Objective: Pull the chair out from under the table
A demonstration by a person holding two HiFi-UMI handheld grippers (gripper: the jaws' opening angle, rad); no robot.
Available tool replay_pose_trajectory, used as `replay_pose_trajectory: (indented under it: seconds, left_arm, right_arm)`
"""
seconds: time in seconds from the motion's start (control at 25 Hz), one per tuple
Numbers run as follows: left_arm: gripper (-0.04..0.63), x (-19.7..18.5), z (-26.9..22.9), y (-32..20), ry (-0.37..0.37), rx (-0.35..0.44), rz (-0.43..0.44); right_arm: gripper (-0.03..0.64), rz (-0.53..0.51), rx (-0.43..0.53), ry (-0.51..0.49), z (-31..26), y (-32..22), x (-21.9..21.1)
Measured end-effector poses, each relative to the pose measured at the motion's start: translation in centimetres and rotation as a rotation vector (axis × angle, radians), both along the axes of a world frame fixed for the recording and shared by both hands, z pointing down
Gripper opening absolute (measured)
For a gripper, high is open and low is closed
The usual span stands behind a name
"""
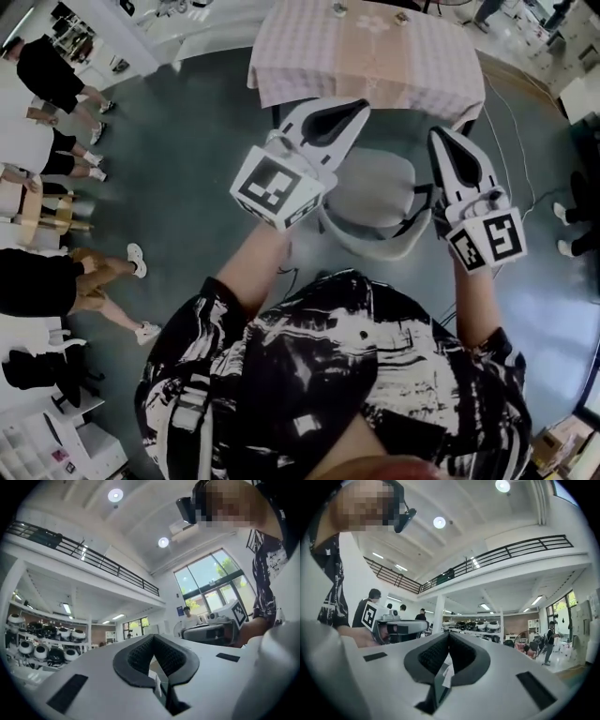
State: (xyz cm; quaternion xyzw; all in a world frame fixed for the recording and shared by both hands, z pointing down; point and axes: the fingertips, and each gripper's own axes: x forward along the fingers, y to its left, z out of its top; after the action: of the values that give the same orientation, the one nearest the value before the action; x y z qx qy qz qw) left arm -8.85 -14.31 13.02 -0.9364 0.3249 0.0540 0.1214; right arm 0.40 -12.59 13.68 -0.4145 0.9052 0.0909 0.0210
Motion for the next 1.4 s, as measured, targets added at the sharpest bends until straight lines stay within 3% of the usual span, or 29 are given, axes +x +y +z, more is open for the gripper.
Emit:
replay_pose_trajectory:
  seconds: [0.24,0.56,1.4]
  left_arm:
    - [0.000,0.4,-1.2,0.1,-0.058,0.027,-0.059]
    - [0.000,-0.5,0.5,-0.6,-0.040,-0.054,-0.076]
    - [0.000,0.9,1.5,0.7,-0.049,-0.060,-0.072]
  right_arm:
    - [-0.002,0.026,0.001,-0.034,-1.8,0.2,-0.2]
    - [-0.002,0.037,-0.014,-0.010,-1.0,-0.7,-0.8]
    - [-0.002,0.045,-0.006,0.005,-0.2,0.4,-0.1]
